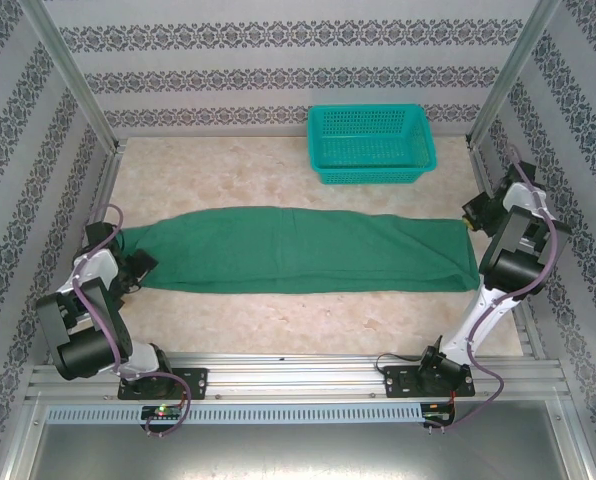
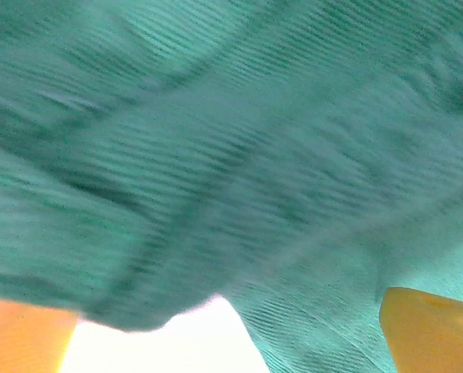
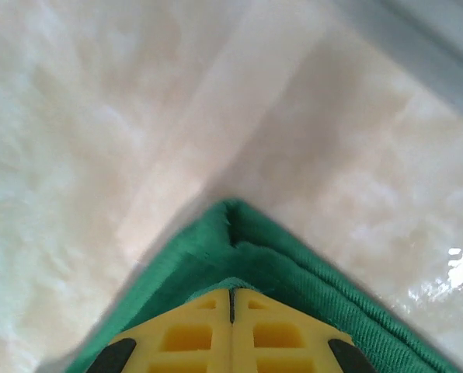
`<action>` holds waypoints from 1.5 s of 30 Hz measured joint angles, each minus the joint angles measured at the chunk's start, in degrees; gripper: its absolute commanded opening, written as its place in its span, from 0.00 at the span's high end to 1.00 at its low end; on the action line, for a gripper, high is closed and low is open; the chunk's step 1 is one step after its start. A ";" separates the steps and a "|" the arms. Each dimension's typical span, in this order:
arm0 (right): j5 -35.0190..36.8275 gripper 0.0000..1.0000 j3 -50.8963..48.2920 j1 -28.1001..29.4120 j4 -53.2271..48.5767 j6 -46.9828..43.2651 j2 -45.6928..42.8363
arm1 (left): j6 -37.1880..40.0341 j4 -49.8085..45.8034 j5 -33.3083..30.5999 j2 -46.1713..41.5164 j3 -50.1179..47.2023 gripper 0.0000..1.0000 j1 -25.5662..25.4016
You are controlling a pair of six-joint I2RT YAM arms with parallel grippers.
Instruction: Roll up the long pants
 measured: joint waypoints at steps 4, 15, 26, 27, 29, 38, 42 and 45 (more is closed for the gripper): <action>0.00 1.00 4.83 -1.51 -0.81 0.00 1.40 | -0.52 0.04 -0.42 0.02 -0.07 0.00 2.60; 1.79 0.64 3.21 -1.53 2.49 0.00 3.48 | -0.68 0.81 2.58 -0.59 -0.15 0.00 2.73; 4.96 0.63 -24.55 -3.04 1.81 -1.18 -20.83 | -0.76 1.95 4.24 2.03 1.97 0.00 0.98; 5.05 0.63 -25.99 -4.17 1.53 -1.40 -21.81 | -0.85 2.05 4.37 2.82 2.56 0.00 0.48; 4.76 0.43 -27.91 -6.64 1.40 -1.64 -22.73 | -0.98 2.36 4.50 3.80 3.74 0.00 -0.57; 2.27 0.39 -29.29 -9.90 1.86 -1.55 -22.27 | -1.84 3.10 4.35 8.04 10.54 0.00 -5.77; 0.33 0.38 -29.53 -9.46 2.49 -1.57 -20.20 | -1.81 3.08 4.20 8.81 12.20 0.00 -6.67; -0.02 0.38 -29.83 -9.05 2.34 -1.66 -20.09 | -1.79 3.10 4.15 8.87 12.66 0.00 -6.64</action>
